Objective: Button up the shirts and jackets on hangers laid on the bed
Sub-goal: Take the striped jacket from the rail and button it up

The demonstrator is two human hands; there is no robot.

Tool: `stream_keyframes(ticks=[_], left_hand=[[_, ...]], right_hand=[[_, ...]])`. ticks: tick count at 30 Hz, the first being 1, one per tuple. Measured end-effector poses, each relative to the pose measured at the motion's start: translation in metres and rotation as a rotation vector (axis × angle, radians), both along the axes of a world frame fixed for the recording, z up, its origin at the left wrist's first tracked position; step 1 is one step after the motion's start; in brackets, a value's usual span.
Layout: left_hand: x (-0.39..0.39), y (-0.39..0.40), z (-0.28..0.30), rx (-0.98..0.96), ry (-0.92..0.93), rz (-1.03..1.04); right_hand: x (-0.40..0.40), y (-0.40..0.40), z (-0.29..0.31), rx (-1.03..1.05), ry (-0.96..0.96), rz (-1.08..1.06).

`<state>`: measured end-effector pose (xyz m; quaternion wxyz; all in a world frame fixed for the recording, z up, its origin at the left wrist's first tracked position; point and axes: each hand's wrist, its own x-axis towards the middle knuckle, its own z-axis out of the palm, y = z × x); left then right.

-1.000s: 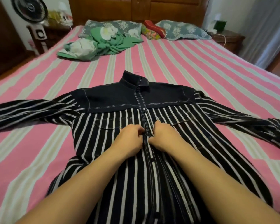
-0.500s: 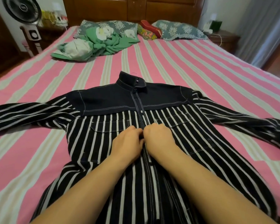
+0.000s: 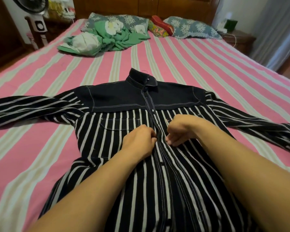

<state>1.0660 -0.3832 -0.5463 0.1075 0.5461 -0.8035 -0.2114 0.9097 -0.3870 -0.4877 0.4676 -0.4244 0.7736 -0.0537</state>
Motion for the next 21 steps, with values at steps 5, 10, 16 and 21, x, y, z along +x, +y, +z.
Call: stream_keyframes(ticks=[5,10,16,21], left_hand=[[-0.006,-0.007,0.002,0.066,-0.002,0.060],[0.000,-0.002,0.001,0.114,0.121,0.118],[0.002,0.000,0.004,0.116,0.160,0.127],[-0.003,0.004,0.010,0.108,0.115,0.133]], right_hand=[[0.008,0.023,-0.010,-0.124,0.216,0.219],[0.038,0.034,-0.018,-0.267,0.489,0.267],[0.039,0.036,-0.029,-0.348,0.588,0.301],[0.028,0.030,-0.024,-0.320,0.576,0.276]])
